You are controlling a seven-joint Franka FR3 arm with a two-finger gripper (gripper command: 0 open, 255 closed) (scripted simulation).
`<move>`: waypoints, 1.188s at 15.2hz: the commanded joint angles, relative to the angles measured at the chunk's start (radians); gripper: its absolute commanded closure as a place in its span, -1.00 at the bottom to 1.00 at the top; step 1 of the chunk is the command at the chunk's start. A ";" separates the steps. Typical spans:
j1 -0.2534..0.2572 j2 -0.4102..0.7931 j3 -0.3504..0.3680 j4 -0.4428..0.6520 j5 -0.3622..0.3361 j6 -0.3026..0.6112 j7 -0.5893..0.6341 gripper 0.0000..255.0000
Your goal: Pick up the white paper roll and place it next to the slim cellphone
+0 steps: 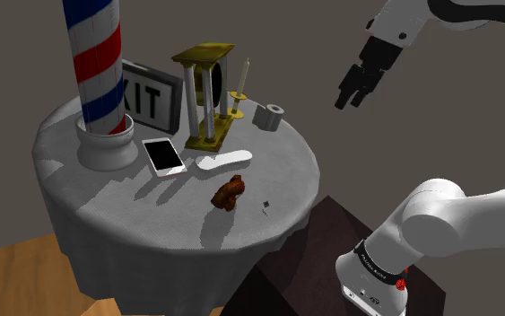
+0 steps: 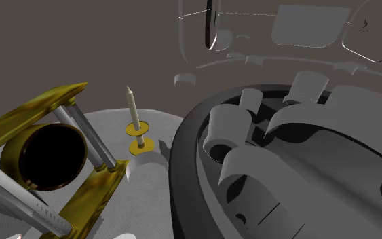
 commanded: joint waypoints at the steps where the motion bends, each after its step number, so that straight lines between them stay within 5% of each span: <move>1: 0.000 0.000 0.000 0.000 0.000 0.000 0.000 -1.00; 18: -0.052 0.512 -0.149 0.120 -0.039 0.448 -0.152 -1.00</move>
